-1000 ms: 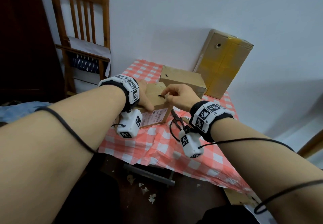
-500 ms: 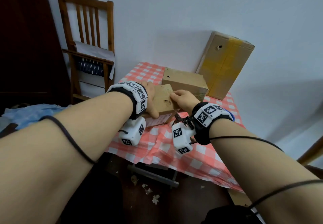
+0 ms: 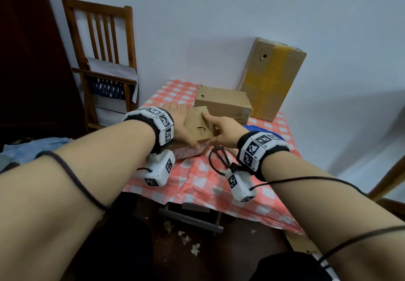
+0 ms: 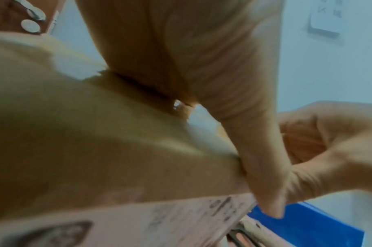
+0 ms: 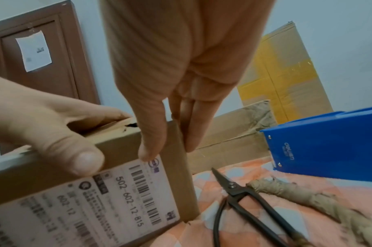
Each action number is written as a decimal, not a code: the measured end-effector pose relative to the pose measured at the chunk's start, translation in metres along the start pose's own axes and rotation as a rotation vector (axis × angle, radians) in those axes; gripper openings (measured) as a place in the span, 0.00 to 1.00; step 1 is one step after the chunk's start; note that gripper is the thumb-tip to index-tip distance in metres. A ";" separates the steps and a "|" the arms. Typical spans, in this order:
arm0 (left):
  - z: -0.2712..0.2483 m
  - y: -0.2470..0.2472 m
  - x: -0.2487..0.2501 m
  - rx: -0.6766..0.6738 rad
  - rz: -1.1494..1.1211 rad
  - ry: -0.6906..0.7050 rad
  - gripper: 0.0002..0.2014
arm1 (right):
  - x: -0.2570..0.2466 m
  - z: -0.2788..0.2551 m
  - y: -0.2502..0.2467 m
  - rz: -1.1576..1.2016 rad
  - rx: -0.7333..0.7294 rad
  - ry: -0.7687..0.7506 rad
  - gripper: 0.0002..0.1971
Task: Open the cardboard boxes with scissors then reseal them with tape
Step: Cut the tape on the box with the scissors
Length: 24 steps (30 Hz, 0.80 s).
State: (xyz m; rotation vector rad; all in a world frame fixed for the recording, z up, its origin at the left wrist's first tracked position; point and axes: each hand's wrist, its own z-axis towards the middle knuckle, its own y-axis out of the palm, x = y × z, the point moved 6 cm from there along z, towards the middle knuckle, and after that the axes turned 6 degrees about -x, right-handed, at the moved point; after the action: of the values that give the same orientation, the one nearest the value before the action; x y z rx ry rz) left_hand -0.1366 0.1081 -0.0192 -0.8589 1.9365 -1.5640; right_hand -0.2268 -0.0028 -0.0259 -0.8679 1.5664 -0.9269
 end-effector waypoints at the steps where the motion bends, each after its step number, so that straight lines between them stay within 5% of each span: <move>1: -0.001 -0.001 0.002 0.013 0.005 -0.004 0.56 | -0.001 0.001 -0.001 -0.063 0.017 -0.010 0.48; 17: -0.005 -0.004 0.013 0.014 -0.006 -0.032 0.49 | -0.001 -0.002 -0.002 -0.139 0.029 0.012 0.40; 22: -0.008 -0.003 0.015 0.004 0.018 -0.049 0.55 | -0.004 -0.012 -0.020 0.262 0.213 -0.004 0.17; 24: -0.008 -0.003 0.015 -0.004 0.028 -0.055 0.57 | -0.006 -0.015 -0.025 0.204 0.252 -0.017 0.08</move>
State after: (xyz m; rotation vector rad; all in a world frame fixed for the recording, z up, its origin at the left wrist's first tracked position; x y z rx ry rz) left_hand -0.1518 0.1015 -0.0146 -0.8636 1.9059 -1.5056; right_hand -0.2394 -0.0065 0.0014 -0.5269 1.4555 -0.9417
